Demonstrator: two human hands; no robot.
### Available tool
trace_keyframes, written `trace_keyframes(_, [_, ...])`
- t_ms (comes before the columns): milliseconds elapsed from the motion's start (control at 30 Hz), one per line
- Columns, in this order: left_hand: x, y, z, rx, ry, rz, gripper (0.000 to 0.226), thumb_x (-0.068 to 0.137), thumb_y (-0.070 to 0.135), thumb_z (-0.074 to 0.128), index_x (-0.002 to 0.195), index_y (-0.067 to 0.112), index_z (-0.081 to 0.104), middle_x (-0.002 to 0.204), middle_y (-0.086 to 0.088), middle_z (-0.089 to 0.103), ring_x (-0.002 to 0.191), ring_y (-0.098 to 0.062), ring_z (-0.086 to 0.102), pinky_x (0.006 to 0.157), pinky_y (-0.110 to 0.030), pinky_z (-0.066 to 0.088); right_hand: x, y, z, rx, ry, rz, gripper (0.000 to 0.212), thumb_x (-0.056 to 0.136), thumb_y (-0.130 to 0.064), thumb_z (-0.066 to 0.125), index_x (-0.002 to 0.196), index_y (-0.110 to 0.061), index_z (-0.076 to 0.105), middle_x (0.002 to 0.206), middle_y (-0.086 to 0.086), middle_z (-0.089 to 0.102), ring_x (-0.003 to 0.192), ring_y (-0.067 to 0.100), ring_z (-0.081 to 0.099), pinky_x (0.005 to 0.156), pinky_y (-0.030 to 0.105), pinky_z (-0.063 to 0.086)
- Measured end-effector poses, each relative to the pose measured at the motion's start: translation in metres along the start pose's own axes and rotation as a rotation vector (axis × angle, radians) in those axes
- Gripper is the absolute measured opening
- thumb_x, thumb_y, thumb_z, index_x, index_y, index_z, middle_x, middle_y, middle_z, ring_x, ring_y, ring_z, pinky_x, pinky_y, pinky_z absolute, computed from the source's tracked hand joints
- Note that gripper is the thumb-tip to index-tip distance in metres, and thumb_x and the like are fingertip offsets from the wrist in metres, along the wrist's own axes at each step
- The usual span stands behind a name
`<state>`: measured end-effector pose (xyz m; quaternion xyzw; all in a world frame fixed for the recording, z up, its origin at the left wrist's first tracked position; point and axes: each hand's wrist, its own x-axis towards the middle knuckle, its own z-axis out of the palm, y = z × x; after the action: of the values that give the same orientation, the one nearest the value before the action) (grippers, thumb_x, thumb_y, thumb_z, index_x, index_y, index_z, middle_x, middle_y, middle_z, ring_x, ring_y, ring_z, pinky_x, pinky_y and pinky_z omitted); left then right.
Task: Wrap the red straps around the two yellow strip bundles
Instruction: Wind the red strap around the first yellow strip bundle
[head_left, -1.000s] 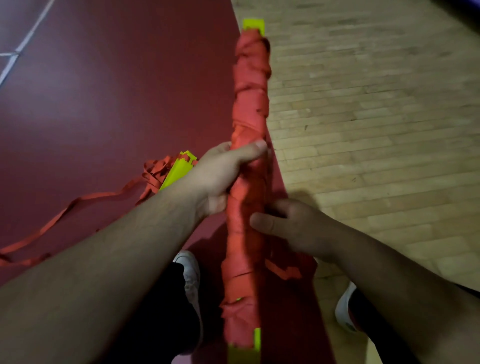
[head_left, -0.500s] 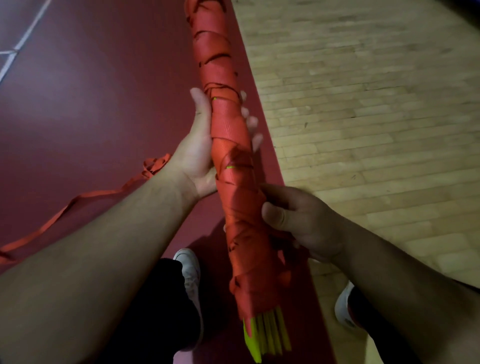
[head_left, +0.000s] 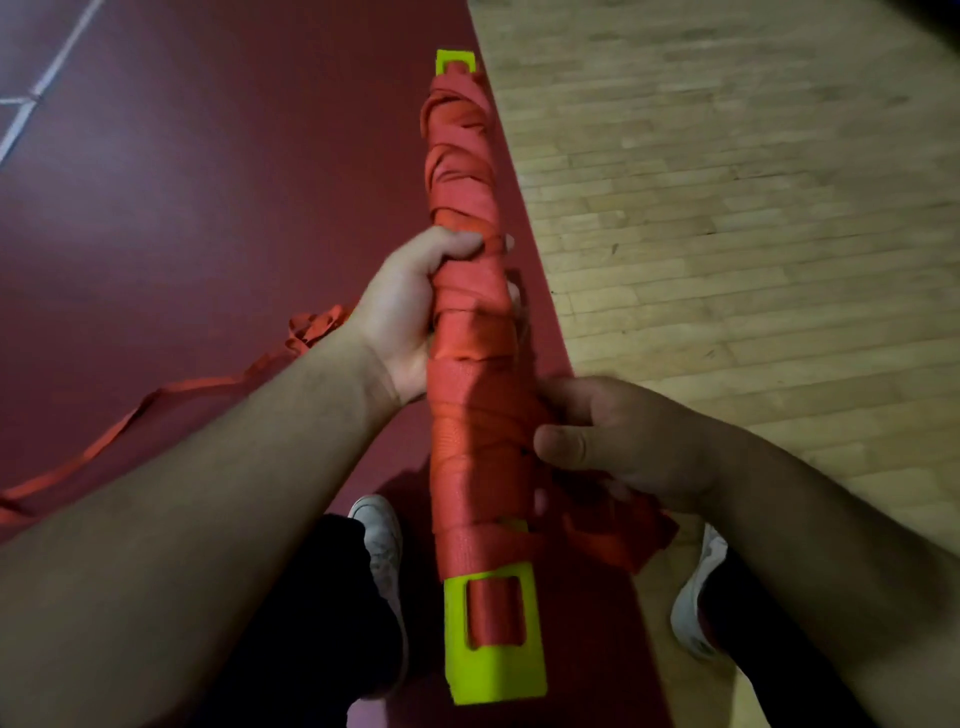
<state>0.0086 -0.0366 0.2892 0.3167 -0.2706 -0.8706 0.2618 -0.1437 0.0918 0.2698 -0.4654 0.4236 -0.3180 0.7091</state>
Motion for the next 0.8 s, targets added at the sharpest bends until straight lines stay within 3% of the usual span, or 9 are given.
trace_keyframes(100, [-0.002, -0.002, 0.004, -0.009, -0.028, 0.054, 0.045, 0.089, 0.046, 0.050, 0.116, 0.010, 0.057, 0.069, -0.011, 0.058, 0.059, -0.020, 0.060, 0.064, -0.028, 0.052, -0.002, 0.003, 0.010, 0.070, -0.045, -0.068, 0.046, 0.064, -0.063, 0.081, 0.095, -0.030, 0.073, 0.073, 0.013, 0.061, 0.043, 0.005, 0.050, 0.041, 0.018, 0.037])
trace_keyframes(200, [0.002, -0.008, 0.004, 0.154, 0.121, 0.169, 0.066, 0.093, 0.063, 0.040, 0.095, 0.002, 0.065, 0.074, -0.011, 0.066, 0.062, -0.019, 0.064, 0.066, -0.029, 0.056, 0.004, 0.006, 0.011, 0.143, 0.015, -0.091, 0.049, 0.062, -0.060, 0.086, 0.098, -0.029, 0.075, 0.079, 0.019, 0.056, 0.066, 0.031, 0.048, 0.063, 0.045, 0.038])
trace_keyframes(267, [0.006, -0.005, 0.000, 0.255, 0.214, 0.209, 0.069, 0.097, 0.059, 0.041, 0.108, -0.005, 0.066, 0.087, -0.017, 0.068, 0.065, -0.021, 0.067, 0.060, -0.030, 0.056, 0.005, 0.003, 0.009, 0.063, 0.097, -0.059, 0.061, 0.062, -0.061, 0.086, 0.103, -0.019, 0.072, 0.086, 0.032, 0.055, 0.081, 0.037, 0.046, 0.070, 0.053, 0.036])
trace_keyframes(333, [0.007, 0.002, -0.001, 0.299, 0.245, 0.133, 0.059, 0.099, 0.053, 0.045, 0.111, -0.001, 0.066, 0.092, -0.017, 0.069, 0.067, -0.022, 0.069, 0.058, -0.031, 0.057, 0.005, 0.000, 0.006, -0.068, 0.164, -0.037, 0.050, 0.071, -0.055, 0.083, 0.102, -0.018, 0.070, 0.095, 0.042, 0.059, 0.078, 0.036, 0.053, 0.070, 0.060, 0.045])
trace_keyframes(433, [0.002, 0.003, 0.006, 0.348, 0.221, -0.018, 0.048, 0.094, 0.050, 0.055, 0.068, 0.012, 0.068, 0.063, -0.007, 0.064, 0.048, -0.020, 0.062, 0.048, -0.025, 0.053, 0.004, -0.002, 0.010, -0.343, 0.206, -0.014, 0.021, 0.081, -0.036, 0.073, 0.094, -0.020, 0.071, 0.092, 0.010, 0.076, 0.079, 0.026, 0.072, 0.081, 0.060, 0.057])
trace_keyframes(500, [0.000, -0.007, 0.008, 0.341, 0.218, -0.046, 0.047, 0.088, 0.048, 0.063, 0.056, 0.014, 0.062, 0.053, -0.003, 0.058, 0.041, -0.016, 0.055, 0.045, -0.021, 0.048, 0.005, -0.002, 0.014, -0.412, 0.243, -0.023, 0.020, 0.081, -0.034, 0.082, 0.088, -0.020, 0.069, 0.084, 0.008, 0.076, 0.079, 0.033, 0.074, 0.076, 0.055, 0.060])
trace_keyframes(600, [0.002, -0.010, 0.006, 0.076, 0.096, -0.030, 0.022, 0.085, 0.035, 0.063, 0.080, 0.013, 0.060, 0.068, -0.002, 0.053, 0.053, -0.012, 0.053, 0.053, -0.022, 0.049, 0.004, -0.009, 0.013, -0.230, 0.275, -0.022, 0.057, 0.054, -0.060, 0.087, 0.090, -0.022, 0.065, 0.080, 0.017, 0.072, 0.069, 0.041, 0.069, 0.066, 0.054, 0.056])
trace_keyframes(667, [0.003, -0.007, 0.006, -0.160, -0.039, 0.013, 0.024, 0.081, 0.029, 0.056, 0.099, 0.014, 0.055, 0.074, -0.001, 0.050, 0.057, -0.009, 0.052, 0.055, -0.022, 0.050, 0.005, -0.006, 0.007, -0.149, 0.233, 0.026, 0.090, 0.041, -0.081, 0.081, 0.104, -0.017, 0.067, 0.102, 0.030, 0.069, 0.089, 0.048, 0.069, 0.082, 0.070, 0.052])
trace_keyframes(800, [0.004, -0.009, 0.004, -0.285, -0.188, 0.107, 0.040, 0.076, 0.035, 0.052, 0.112, 0.019, 0.056, 0.083, -0.006, 0.049, 0.069, -0.014, 0.053, 0.063, -0.026, 0.055, 0.004, 0.010, 0.014, 0.098, 0.037, 0.040, 0.081, 0.051, -0.077, 0.081, 0.101, -0.013, 0.075, 0.109, 0.024, 0.072, 0.106, 0.047, 0.066, 0.097, 0.067, 0.048])
